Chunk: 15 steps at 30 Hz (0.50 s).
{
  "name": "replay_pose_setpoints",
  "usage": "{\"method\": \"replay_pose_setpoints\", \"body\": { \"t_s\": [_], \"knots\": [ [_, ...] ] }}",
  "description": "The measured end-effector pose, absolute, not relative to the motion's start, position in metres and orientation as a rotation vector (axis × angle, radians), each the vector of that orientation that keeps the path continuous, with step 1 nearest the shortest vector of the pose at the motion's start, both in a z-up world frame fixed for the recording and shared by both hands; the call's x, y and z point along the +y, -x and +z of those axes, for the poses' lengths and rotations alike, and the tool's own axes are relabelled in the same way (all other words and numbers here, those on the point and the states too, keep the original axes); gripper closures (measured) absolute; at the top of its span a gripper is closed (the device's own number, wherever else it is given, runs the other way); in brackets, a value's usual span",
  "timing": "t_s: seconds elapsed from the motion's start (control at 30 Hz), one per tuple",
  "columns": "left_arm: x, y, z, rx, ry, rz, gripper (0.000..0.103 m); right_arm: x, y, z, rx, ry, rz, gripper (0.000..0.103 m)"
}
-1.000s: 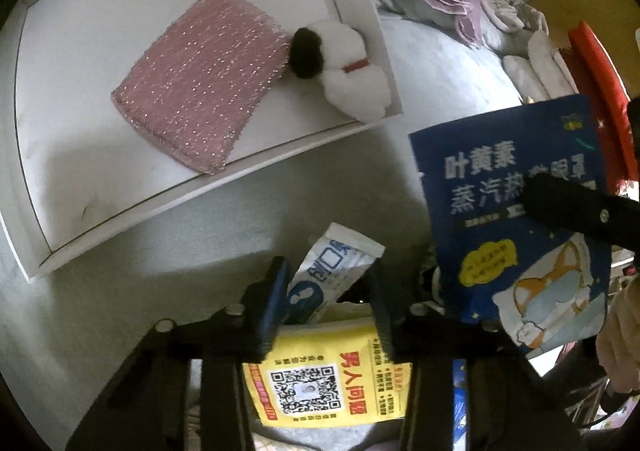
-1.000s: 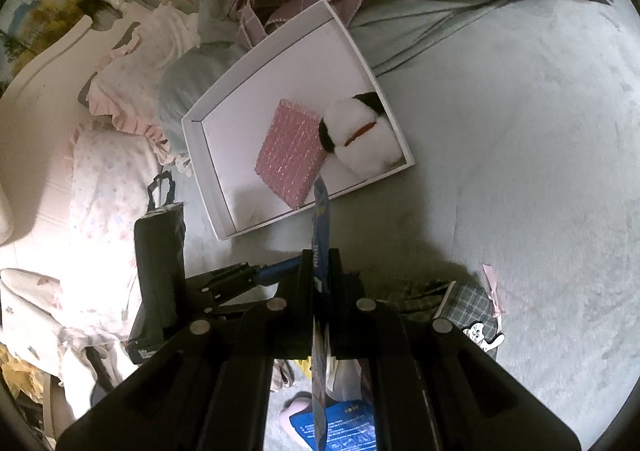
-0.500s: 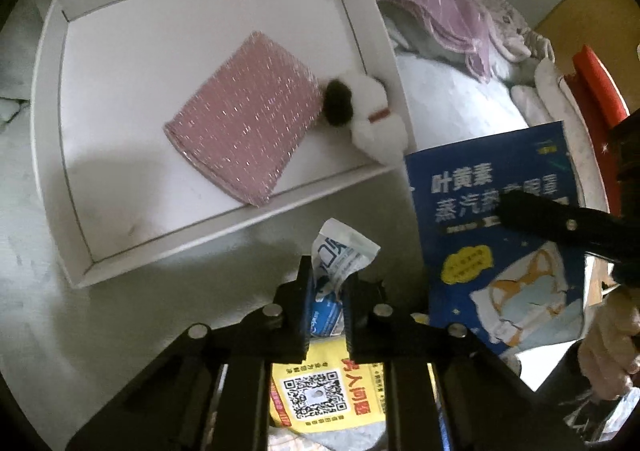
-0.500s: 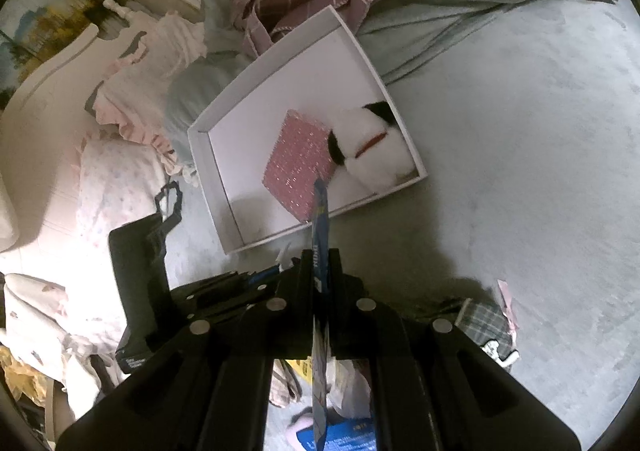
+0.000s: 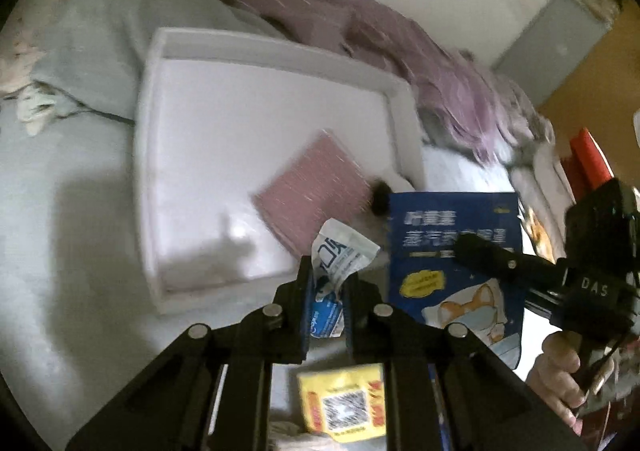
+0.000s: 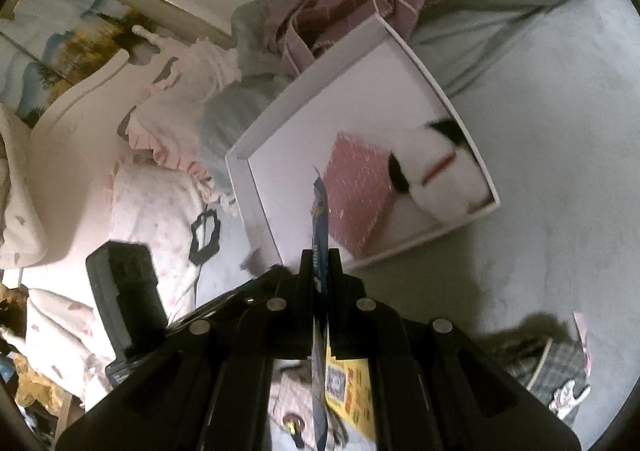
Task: Organize soft objects
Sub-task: 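Carry both items over the tray and release them beside the sponge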
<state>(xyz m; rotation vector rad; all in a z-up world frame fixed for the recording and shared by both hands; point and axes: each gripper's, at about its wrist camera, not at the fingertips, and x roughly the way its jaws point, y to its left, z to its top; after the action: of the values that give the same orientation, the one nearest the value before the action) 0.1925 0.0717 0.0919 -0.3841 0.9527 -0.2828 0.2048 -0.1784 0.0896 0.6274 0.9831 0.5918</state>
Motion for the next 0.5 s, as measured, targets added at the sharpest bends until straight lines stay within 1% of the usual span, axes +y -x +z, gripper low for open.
{"method": "replay_pose_setpoints", "body": {
  "t_s": [0.23,0.4,0.5],
  "knots": [
    [0.096,-0.197,0.087,0.889,0.422,-0.197,0.091,-0.162,-0.232,0.104,0.921,-0.613,0.652,0.096],
    [0.105,-0.204,0.077,0.845,0.416,-0.101,0.091,-0.133,-0.258,0.108,0.924,-0.503,0.716,0.096],
    [0.112,-0.208,0.069,0.829,0.481,-0.120,0.091,-0.114,-0.275,0.106,0.939,-0.451,0.745,0.096]
  ]
}}
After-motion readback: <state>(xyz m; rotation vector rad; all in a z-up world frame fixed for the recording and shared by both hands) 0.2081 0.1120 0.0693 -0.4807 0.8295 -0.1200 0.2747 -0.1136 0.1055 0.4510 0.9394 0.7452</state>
